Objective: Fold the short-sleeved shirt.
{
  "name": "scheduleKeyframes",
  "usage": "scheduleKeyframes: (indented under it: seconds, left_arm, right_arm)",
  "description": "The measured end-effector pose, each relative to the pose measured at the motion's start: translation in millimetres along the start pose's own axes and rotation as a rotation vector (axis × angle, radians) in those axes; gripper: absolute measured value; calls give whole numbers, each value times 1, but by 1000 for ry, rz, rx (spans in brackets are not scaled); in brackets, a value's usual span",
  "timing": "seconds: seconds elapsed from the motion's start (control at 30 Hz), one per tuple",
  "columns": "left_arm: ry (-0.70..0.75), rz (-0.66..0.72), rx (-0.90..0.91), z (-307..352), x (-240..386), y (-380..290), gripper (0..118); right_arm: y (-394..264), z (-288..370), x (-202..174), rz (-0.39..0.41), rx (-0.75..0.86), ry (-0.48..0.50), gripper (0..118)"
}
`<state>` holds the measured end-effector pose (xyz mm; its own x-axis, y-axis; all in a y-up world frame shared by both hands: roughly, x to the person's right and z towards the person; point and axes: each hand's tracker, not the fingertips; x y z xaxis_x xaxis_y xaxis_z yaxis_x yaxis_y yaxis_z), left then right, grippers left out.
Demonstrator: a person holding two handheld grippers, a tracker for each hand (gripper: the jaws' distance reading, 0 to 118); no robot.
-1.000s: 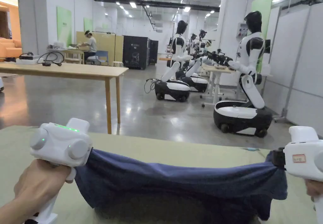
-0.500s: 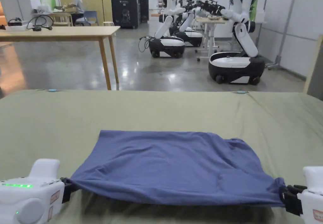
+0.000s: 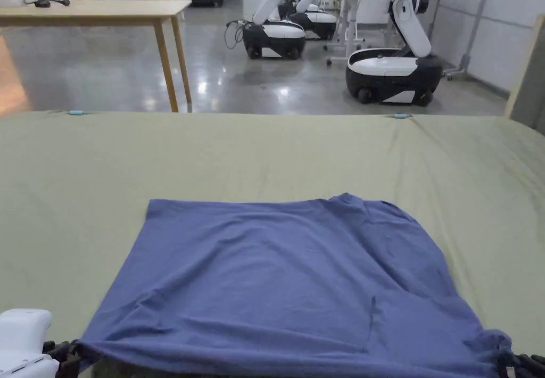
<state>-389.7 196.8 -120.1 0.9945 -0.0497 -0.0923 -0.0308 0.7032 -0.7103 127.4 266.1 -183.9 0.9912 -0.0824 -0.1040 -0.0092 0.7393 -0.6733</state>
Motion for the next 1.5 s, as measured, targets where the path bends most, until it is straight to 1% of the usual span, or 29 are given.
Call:
scheduleKeyframes:
  seconds: [0.1,0.13,0.17,0.2,0.23,0.27,0.43,0.47,0.5,0.53,0.57,0.6,0.63,0.77,0.87,0.9,0.97,1.0,1.03,1.1,1.13,1.17,1.2,1.23,1.27,1.3,1.33,1.37,1.5]
  left_arm:
    - [-14,-12,-25,-12,3,-4,5]
    - [-36,-18,-48,-16,3,-5,5]
    - [-51,-7,-58,-19,2,-5,12]
    - [-48,1,-60,-20,3,-7,51]
    - [-47,29,-93,-23,2,-7,95]
    - [-50,44,-121,-26,0,-7,116]
    - [-23,66,-67,-9,-7,-3,106]
    - [-18,69,-63,-3,-9,-1,98]
    - [-11,79,-54,2,-11,0,74]
    - [0,98,-30,9,-15,2,48]
    - [5,108,-18,14,-18,3,20]
    - [9,109,-11,18,-20,4,7]
    - [19,110,0,22,-22,4,7]
    - [10,98,-12,23,-28,6,7]
    - [-87,113,-81,10,-29,3,7]
    - [-102,121,-99,6,-28,2,24]
    - [-79,89,-189,-11,-25,-2,104]
    - [-76,84,-168,-16,-22,-4,109]
    - [-51,80,-176,-21,-20,-4,103]
    - [-60,74,-196,-34,-21,-3,101]
    - [-61,79,-202,-38,-19,-3,96]
    - [-60,79,-200,-39,-17,-3,79]
    - [-65,77,-197,-40,-16,-2,34]
    - [-81,78,-193,-39,-15,-2,6]
    - [-105,94,-161,-37,-12,-3,5]
    - [-96,86,-173,-36,-10,-1,5]
    - [-85,68,-172,-36,-7,-1,5]
    - [-76,61,-161,-36,-6,-1,5]
    - [-77,82,-160,-35,-7,-1,5]
  right_arm:
    - [-1,-9,-4,2,-12,1,8]
    - [-2,-10,-5,4,-7,2,19]
    - [-1,-12,-5,2,-12,-3,52]
    - [1,-16,-6,-1,-23,-17,110]
    - [0,-23,-7,-3,-44,-32,118]
    - [0,-11,-7,2,28,-6,116]
    - [-4,-12,-3,2,8,-57,116]
    - [-4,-10,-2,3,7,-60,116]
    - [-5,-8,-4,4,6,-73,109]
    - [-3,-4,-7,16,13,-87,88]
    - [-4,2,-12,42,42,-105,50]
    - [-5,5,-16,57,56,-122,1]
    - [-6,5,-19,60,55,-147,1]
    - [-3,10,-21,46,27,-77,1]
    - [-7,2,-14,34,21,-80,1]
    - [-8,1,-13,28,16,-78,1]
    - [-11,-1,-8,9,10,-71,1]
    - [-11,-1,-5,4,6,-67,1]
    - [-12,-2,-3,5,0,-64,1]
    - [-14,-4,-6,8,-5,-73,1]
    - [-14,-7,-3,5,-13,-76,1]
    - [-15,-8,1,-4,-18,-74,1]
    - [-15,-9,3,-15,-22,-72,1]
    - [-15,-9,7,-30,-28,-68,1]
    - [-15,-9,11,-41,-35,-56,6]
    - [-15,-8,15,-50,-35,-53,41]
    - [-16,-9,18,-54,-36,-64,86]
    - [-16,-15,20,-54,-51,-74,118]
    - [-19,-29,22,-31,-118,-60,115]
